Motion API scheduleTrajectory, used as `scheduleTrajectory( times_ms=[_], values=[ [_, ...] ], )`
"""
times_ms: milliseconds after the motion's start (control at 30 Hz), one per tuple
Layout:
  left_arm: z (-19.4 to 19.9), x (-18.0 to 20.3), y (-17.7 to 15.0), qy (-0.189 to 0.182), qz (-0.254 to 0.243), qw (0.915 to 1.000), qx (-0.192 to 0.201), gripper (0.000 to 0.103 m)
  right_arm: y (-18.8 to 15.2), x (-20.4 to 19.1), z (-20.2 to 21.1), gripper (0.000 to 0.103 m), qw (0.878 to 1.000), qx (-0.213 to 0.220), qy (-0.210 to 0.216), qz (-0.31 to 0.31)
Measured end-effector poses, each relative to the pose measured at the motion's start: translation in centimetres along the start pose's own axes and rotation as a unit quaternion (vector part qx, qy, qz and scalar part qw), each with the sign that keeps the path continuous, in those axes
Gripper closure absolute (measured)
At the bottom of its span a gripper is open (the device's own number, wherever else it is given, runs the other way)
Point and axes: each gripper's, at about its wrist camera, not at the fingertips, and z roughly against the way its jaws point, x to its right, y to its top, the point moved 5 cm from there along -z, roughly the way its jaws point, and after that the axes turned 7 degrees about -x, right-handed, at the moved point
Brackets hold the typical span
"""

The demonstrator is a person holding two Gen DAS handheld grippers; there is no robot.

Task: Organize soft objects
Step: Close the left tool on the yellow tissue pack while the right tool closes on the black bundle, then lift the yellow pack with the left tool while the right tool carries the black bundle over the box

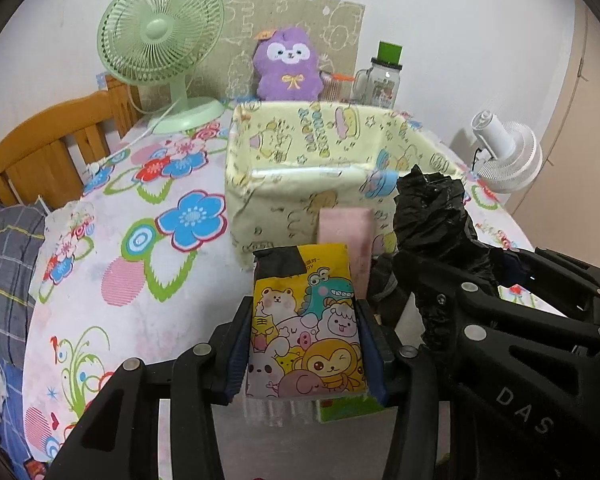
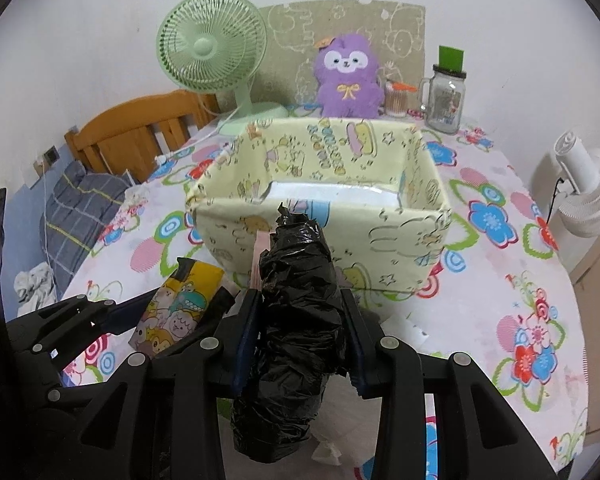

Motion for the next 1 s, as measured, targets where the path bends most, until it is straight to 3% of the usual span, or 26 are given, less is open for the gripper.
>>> scheduleTrajectory(
  times_ms=[1000],
  values=[
    [5.6,3.4,3.8,0.003,-0.038,0.9962,0.078,0.053,2.6,2.0,7.0,0.062,0.997,0.074,-0.008,-0.020]
  ],
)
